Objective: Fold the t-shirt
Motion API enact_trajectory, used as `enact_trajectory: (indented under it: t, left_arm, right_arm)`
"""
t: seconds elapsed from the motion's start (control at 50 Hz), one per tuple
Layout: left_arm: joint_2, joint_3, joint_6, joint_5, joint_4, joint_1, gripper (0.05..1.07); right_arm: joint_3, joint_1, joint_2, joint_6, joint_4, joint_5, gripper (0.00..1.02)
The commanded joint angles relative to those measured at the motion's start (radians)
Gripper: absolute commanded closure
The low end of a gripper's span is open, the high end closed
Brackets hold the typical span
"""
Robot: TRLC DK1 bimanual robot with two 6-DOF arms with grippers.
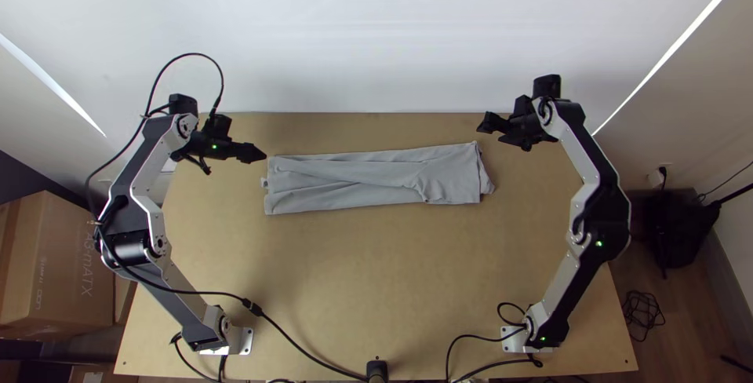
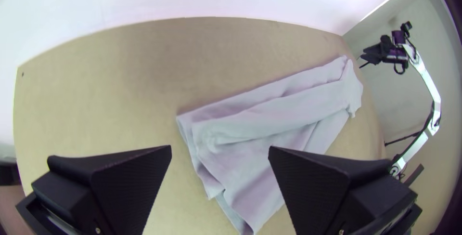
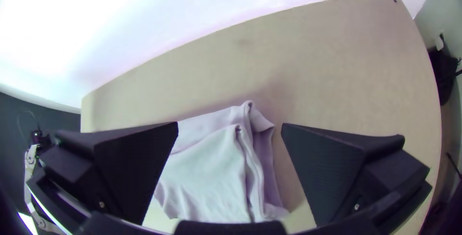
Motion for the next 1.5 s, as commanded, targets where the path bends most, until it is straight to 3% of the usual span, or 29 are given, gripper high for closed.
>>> enact_trajectory:
  t: [0.0,0.16,0.26,0.66,1.02,1.1,1.26,1.36,1.48]
  left_arm:
    - [-0.014,-0.103,-0.040,0.022,0.033,0.018,0.10]
    - [-0.016,-0.202,-0.077,0.039,0.124,0.035,0.10]
    - [0.003,-0.230,-0.098,0.039,0.173,0.038,0.10]
    - [0.076,-0.273,-0.195,0.036,0.306,-0.054,0.10]
    - [0.067,-0.311,-0.249,-0.038,0.382,-0.174,0.12]
    - [0.041,-0.336,-0.253,-0.042,0.391,-0.174,0.35]
    - [-0.042,-0.413,-0.273,-0.062,0.408,-0.140,1.05]
    - [-0.109,-0.460,-0.252,-0.055,0.392,-0.065,1.05]
    - [-0.201,-0.489,-0.149,-0.036,0.303,0.072,1.05]
  right_arm:
    - [-0.158,-0.009,-0.112,0.085,0.074,-0.036,0.03]
    - [-0.306,-0.028,-0.225,0.203,0.181,-0.125,0.03]
    - [-0.380,-0.029,-0.293,0.252,0.233,-0.140,0.03]
    - [-0.498,-0.031,-0.442,0.307,0.255,-0.149,0.03]
    - [-0.543,-0.035,-0.540,0.330,0.255,-0.149,0.03]
    - [-0.552,-0.034,-0.554,0.333,0.255,-0.149,0.03]
    - [-0.581,-0.032,-0.584,0.332,0.255,-0.149,0.03]
    - [-0.602,-0.032,-0.601,0.324,0.255,-0.148,0.03]
    - [-0.632,-0.032,-0.618,0.318,0.256,-0.148,0.03]
